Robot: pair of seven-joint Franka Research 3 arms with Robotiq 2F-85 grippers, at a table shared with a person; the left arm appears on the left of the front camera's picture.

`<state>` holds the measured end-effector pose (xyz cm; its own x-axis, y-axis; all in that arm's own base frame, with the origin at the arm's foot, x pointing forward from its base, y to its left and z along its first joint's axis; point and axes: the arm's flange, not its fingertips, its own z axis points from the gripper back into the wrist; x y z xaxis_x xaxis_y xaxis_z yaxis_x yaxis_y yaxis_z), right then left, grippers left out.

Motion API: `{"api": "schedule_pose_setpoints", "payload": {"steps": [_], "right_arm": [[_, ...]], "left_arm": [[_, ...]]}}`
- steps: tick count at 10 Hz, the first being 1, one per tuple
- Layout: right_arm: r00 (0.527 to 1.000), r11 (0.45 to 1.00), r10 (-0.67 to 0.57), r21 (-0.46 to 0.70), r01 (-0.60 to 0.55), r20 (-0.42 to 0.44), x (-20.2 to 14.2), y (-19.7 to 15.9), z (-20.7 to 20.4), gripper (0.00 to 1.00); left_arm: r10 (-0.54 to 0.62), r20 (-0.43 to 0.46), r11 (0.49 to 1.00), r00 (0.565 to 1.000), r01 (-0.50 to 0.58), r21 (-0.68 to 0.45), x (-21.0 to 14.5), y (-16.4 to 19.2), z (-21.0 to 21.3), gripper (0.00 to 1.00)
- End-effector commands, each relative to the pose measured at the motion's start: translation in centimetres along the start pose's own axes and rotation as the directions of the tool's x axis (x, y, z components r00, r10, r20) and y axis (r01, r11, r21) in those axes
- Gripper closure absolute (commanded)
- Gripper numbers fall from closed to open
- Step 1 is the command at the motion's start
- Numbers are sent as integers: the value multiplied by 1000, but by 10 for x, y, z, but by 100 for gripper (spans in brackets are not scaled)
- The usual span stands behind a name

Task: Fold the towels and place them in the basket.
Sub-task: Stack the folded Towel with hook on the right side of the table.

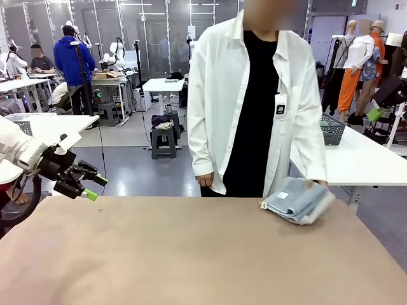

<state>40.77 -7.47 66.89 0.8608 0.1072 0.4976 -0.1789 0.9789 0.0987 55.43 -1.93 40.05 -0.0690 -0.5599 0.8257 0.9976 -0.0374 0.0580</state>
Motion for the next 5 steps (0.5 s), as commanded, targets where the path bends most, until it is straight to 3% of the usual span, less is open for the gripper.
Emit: {"api": "schedule_pose_setpoints", "payload": {"steps": [1, 5], "right_arm": [[1000, 1000, -9, -1, 9, -10, 3, 0, 1, 0], [1000, 1000, -9, -1, 9, -10, 3, 0, 1, 0]], "left_arm": [[-11, 0, 1000, 1000, 11, 1, 1, 0, 1, 17], [-11, 0, 1000, 1000, 11, 1, 1, 0, 1, 17]]}}
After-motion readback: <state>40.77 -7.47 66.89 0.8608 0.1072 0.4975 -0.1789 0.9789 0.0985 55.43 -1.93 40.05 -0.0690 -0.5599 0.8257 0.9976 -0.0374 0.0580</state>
